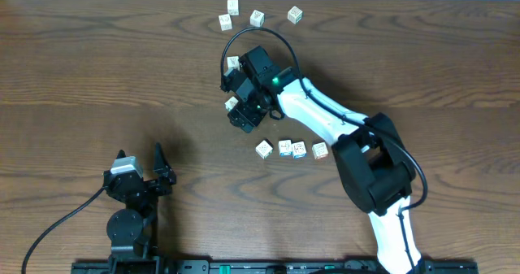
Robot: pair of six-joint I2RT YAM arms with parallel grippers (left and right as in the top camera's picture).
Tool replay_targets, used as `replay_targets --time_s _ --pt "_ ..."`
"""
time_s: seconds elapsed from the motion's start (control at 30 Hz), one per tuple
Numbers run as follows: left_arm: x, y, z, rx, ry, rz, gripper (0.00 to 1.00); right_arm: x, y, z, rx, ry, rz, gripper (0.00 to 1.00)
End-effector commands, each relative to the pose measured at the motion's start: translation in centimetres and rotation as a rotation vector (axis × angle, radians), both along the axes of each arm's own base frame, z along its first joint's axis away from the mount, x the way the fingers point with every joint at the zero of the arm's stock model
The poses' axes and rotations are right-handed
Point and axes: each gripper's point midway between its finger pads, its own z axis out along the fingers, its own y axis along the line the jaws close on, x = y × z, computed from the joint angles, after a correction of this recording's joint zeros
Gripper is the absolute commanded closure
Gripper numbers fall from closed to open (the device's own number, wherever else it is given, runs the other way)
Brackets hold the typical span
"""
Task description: Lift 5 blocks
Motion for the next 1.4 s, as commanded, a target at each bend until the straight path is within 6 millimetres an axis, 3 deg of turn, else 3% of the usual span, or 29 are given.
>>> replay_targets --time_s 0.0,0.23,0.47,0.63,0.83,0.9,1.07,1.37 --pt "-0.1 0.1 -1.8 0.015 0.056 0.005 0.23 0.4 1.8 0.9 0.014 -0.067 0.041 0.18" --pt "-0.1 0.1 -1.8 0.015 0.056 0.005 0.23 1.1 2.3 -0.7 0.022 -0.074 0.041 0.2" --pt "-0.1 0.1 -1.8 0.015 0.056 0.005 0.23 1.6 2.5 -2.0 0.016 -0.065 0.038 0.39" --pt "-0.1 0.1 -1.8 0.015 0.056 0.005 0.23 2.5 3.1 -0.8 0.036 -0.088 0.03 0.54" --pt "-0.1 0.1 -1.8 0.015 0.056 0.005 0.23 3.6 4.0 1.8 0.054 -0.12 0.028 0.65" --pt "-0.1 0.1 -1.8 0.015 0.056 0.005 0.23 3.5 4.1 2.2 0.05 -0.118 0.031 0.65" --pt "-0.1 0.1 -1.8 0.015 0.056 0.005 0.23 2.9 3.9 1.7 0.006 -0.113 0.03 0.44" --pt "-0.1 0.1 -1.8 0.015 0.056 0.005 0.23 2.7 3.7 0.4 -0.019 -0.096 0.029 0.46"
